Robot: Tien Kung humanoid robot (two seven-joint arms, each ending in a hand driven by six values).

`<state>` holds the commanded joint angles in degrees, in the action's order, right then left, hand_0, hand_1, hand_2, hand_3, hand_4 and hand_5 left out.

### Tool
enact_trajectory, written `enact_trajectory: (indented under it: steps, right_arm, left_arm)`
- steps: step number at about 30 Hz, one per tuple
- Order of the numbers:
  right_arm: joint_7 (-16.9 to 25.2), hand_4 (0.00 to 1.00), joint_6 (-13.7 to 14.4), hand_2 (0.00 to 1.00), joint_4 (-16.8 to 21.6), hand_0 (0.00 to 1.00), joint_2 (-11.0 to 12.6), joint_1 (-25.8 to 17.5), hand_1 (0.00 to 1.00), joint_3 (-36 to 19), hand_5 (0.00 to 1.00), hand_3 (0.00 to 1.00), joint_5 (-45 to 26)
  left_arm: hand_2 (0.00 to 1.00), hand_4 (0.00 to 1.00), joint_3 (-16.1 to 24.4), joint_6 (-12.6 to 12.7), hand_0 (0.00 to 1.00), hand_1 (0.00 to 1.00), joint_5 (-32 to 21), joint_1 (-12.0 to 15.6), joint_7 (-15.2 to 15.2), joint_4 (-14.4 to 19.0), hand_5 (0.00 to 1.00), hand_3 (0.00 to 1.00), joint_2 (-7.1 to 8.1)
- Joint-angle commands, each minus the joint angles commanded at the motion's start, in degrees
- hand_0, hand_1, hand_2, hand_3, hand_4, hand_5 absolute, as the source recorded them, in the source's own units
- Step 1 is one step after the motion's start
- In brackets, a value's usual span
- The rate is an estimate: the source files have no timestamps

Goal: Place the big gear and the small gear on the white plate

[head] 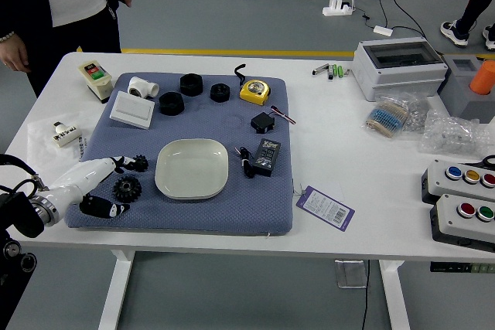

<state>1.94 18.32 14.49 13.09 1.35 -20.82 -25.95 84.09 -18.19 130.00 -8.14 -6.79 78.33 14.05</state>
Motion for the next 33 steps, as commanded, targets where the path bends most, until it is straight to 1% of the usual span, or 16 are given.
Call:
enact_trajectory:
  steps: [10, 11, 16, 17, 22, 23, 25, 28, 29, 30, 33]
  right_arm:
    - [0.0, 0.789, 0.0, 0.736, 0.0, 0.695, 0.1, -0.2, 0.706, 0.2, 0.642, 0.563, 0.1]
    - [0.0, 0.789, 0.0, 0.736, 0.1, 0.695, 0.1, -0.2, 0.706, 0.1, 0.642, 0.563, 0.1]
    - [0.0, 0.789, 0.1, 0.736, 0.1, 0.695, 0.1, 0.0, 0.706, -0.1, 0.642, 0.563, 0.1]
    - [0.0, 0.789, 0.1, 0.736, 0.1, 0.695, 0.1, 0.0, 0.707, -0.1, 0.642, 0.562, 0.1]
    - [-0.1, 0.789, 0.0, 0.736, 0.1, 0.695, 0.1, 0.1, 0.707, -0.1, 0.642, 0.562, 0.1]
    - [-0.1, 0.789, 0.0, 0.736, 0.1, 0.696, 0.1, 0.1, 0.706, -0.1, 0.642, 0.562, 0.1]
    - [-0.1, 0.789, 0.1, 0.736, 0.1, 0.696, 0.1, 0.2, 0.706, -0.2, 0.642, 0.562, 0.2]
    - [-0.1, 0.789, 0.1, 0.736, 0.1, 0.696, 0.2, 0.2, 0.706, -0.3, 0.642, 0.562, 0.2]
    - [-0.1, 0.789, 0.1, 0.736, 0.1, 0.694, 0.2, 0.2, 0.707, -0.3, 0.642, 0.563, 0.2]
    - [0.0, 0.789, 0.1, 0.736, 0.1, 0.694, 0.2, 0.2, 0.707, -0.3, 0.642, 0.563, 0.2]
    - [0.0, 0.789, 0.1, 0.736, 0.1, 0.694, 0.2, 0.3, 0.707, -0.4, 0.642, 0.563, 0.2]
  left_arm:
    - [0.805, 0.82, -1.4, 1.0, 0.753, 0.744, 0.0, -1.3, -0.2, -2.4, 0.002, 0.813, -0.58]
    - [0.753, 0.801, -1.5, 1.1, 0.704, 0.699, 0.0, -1.5, -0.2, -2.6, 0.002, 0.79, -0.61]
    - [0.753, 0.801, -1.9, 1.4, 0.704, 0.699, 0.0, -2.2, 0.1, -2.9, 0.002, 0.79, -0.62]
    - [0.682, 0.606, -2.0, 1.5, 0.627, 0.629, 0.0, -2.3, 0.2, -3.0, 0.002, 0.683, -0.61]
    - [0.682, 0.606, -2.5, 1.4, 0.627, 0.629, 0.0, -3.4, 0.3, -3.9, 0.002, 0.683, -0.46]
    - [0.574, 0.3, -2.6, 1.0, 0.488, 0.516, 0.0, -3.6, 0.5, -4.2, 0.002, 0.596, -0.42]
    - [0.574, 0.3, -2.6, 0.6, 0.488, 0.516, 0.0, -3.8, 0.9, -4.5, 0.002, 0.596, -0.38]
    - [0.574, 0.3, -2.5, -0.8, 0.488, 0.516, 0.0, -3.9, 1.8, -4.8, 0.002, 0.596, -0.37]
    - [0.546, 0.159, -2.5, -1.1, 0.393, 0.479, 0.0, -3.9, 2.0, -4.8, 0.002, 0.547, -0.36]
    - [0.546, 0.159, -2.6, -1.7, 0.393, 0.479, 0.0, -4.0, 2.3, -4.8, 0.002, 0.547, -0.32]
    - [0.546, 0.159, -2.6, -2.2, 0.393, 0.479, 0.0, -3.9, 2.6, -4.7, 0.002, 0.547, -0.29]
